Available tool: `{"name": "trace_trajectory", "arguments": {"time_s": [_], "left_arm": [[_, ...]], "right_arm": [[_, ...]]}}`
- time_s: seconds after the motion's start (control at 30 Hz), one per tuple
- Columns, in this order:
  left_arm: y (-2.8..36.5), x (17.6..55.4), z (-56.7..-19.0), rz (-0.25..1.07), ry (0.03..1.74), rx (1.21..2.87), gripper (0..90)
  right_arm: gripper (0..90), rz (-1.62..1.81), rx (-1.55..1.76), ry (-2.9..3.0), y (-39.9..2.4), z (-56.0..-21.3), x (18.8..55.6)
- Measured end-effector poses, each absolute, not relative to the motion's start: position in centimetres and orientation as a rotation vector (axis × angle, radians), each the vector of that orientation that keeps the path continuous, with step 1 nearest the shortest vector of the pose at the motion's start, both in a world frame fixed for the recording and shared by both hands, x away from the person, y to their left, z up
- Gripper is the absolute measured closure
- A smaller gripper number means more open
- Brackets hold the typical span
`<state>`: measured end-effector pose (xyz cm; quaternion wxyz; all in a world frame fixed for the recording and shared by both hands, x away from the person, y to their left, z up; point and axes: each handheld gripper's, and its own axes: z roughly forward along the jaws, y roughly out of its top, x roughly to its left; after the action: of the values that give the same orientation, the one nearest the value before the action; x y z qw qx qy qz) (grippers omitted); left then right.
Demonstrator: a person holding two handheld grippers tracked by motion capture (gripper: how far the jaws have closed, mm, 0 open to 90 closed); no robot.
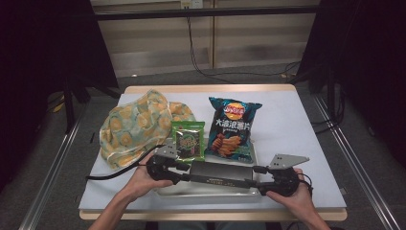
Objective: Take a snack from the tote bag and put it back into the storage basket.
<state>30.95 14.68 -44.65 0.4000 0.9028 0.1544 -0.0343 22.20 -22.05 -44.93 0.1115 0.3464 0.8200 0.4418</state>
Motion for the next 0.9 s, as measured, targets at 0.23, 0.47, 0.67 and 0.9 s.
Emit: {"name": "trace_trajectory", "arguments": {"time_s": [0.23,0.47,0.67,0.9], "left_arm": [[13.9,30.3,-45.3,-0.133,0.353,2.292,58.7],[13.5,30.1,-45.2,-0.148,0.334,2.308,58.7],[13.7,29.5,-45.1,-0.156,0.300,2.326,58.7],[14.6,29.7,-44.7,-0.134,0.350,2.271,53.0]], "right_arm": [[43.1,1.334,1.053,2.386,-23.0,-44.8,22.4],[40.4,1.349,1.053,2.392,-23.4,-44.8,22.2],[41.0,1.364,1.052,2.400,-23.7,-44.7,21.8],[35.9,1.424,1.041,2.349,-23.7,-44.1,22.0]]}}
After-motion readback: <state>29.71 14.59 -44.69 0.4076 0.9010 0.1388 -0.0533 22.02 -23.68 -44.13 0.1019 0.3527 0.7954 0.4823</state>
